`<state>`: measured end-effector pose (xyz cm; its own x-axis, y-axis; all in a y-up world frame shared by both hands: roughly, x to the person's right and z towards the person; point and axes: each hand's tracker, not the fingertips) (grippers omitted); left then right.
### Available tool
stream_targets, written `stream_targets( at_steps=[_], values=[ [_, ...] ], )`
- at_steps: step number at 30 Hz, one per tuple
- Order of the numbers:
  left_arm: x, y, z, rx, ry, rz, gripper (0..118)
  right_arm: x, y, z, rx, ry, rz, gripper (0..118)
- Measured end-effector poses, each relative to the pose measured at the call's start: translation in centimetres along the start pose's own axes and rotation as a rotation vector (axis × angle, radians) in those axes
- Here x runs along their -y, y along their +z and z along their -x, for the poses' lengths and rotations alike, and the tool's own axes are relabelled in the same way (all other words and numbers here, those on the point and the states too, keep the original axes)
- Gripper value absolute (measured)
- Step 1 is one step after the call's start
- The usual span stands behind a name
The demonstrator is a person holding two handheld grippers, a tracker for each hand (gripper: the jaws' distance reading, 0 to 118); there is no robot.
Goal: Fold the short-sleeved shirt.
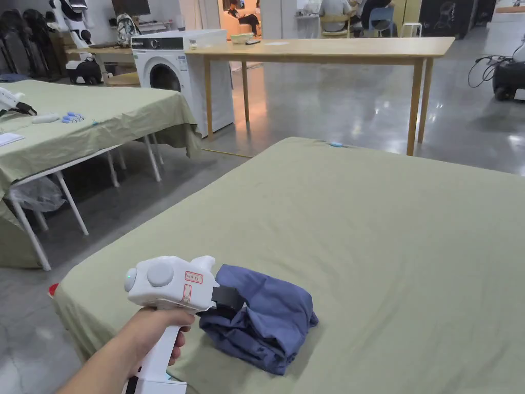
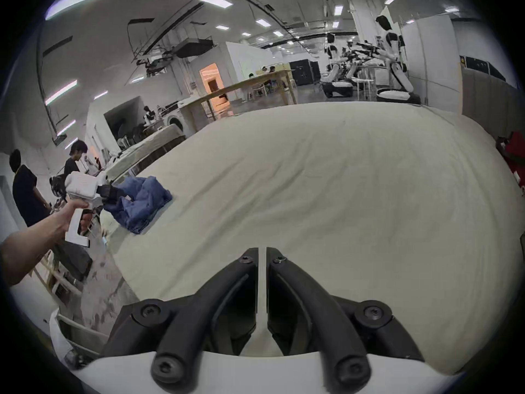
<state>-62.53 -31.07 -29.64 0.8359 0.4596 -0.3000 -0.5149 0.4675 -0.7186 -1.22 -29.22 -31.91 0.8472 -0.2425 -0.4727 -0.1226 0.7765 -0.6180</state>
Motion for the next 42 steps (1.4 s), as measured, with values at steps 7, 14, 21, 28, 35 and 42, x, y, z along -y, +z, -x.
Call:
stream_targets(
  at_steps=[7, 14, 21, 28, 35, 42],
  values=[
    [1.6, 7.0, -1.8, -0.2, -0.059, -0.21, 109, -0.4, 2.7, -0.6, 0.009, 0.04, -0.013, 7],
    [6.3, 9.4, -16.3, -0.193, -0.272, -0.429, 13, -2.4, 6.3, -3.3, 0.15, 0.002, -0.105, 7],
    [11.1, 5.9, -36.1, -0.093, -0.542, -0.586, 8, -10.0, 12.2, -6.2, 0.391, 0.114, -0.303, 7],
    [11.5, 8.9, -48.3, -0.046, -0.629, -0.784, 8, -17.2, 16.8, -8.1, 0.455, 0.175, -0.46, 7],
    [12.7, 9.4, -50.5, -0.028, -0.59, -0.753, 8, -16.8, 19.6, -8.6, 0.425, 0.092, -0.486, 9],
    [12.2, 9.0, -49.9, -0.03, -0.542, -0.725, 36, -16.7, 20.1, -7.7, 0.43, 0.142, -0.517, 29]
  ],
)
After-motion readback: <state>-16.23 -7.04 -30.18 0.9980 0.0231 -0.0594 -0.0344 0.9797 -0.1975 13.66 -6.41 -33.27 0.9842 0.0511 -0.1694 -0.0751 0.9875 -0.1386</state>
